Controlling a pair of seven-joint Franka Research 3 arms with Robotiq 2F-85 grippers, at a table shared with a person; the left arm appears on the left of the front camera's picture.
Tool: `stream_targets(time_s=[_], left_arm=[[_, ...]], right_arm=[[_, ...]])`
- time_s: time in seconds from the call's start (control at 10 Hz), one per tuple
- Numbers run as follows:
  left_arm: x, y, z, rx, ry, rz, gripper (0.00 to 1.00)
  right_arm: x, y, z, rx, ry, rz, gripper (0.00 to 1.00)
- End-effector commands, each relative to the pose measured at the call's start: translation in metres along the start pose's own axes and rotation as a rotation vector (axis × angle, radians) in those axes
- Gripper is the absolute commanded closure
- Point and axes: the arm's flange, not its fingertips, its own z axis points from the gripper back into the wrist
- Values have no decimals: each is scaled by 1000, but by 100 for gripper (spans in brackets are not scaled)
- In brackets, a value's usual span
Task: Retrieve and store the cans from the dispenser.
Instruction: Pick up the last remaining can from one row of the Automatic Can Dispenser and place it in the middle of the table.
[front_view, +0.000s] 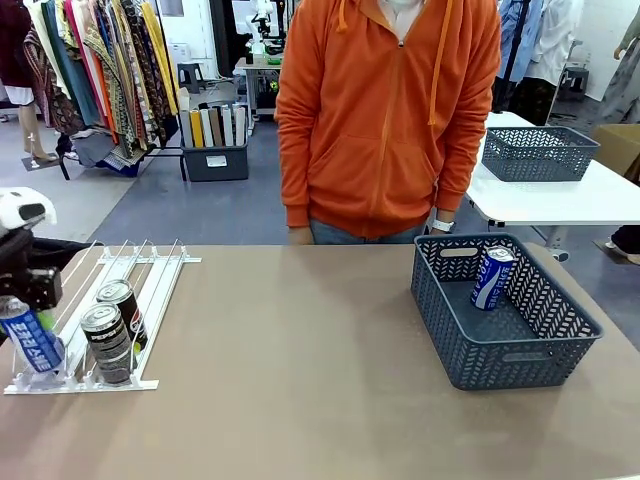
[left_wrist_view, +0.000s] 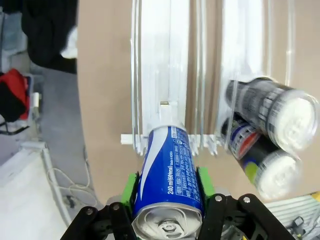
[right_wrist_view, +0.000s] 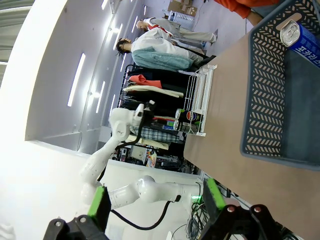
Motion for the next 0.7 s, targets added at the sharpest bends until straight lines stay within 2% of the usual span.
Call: stream_targets(time_s=[0.0, 0.1, 0.2, 0.4, 0.5, 0.6], left_arm=[[-22, 0, 83, -60, -107, -31, 100], [-33, 0, 113, -69, -121, -40, 100], [-47, 2, 143, -84, -176, -75, 100], [-61, 9, 162, -131, -236, -75, 100], [-63, 12, 156, -146, -166, -162, 100], [-65, 3, 172, -76, -222, -57, 100]], right_arm=[[3, 5, 0, 12, -7, 6, 0], [3, 5, 0, 12, -7, 6, 0], [3, 5, 0, 12, -7, 6, 0], [3, 5, 0, 12, -7, 6, 0], [3, 5, 0, 12, -7, 6, 0], [3, 5, 0, 12, -7, 6, 0]])
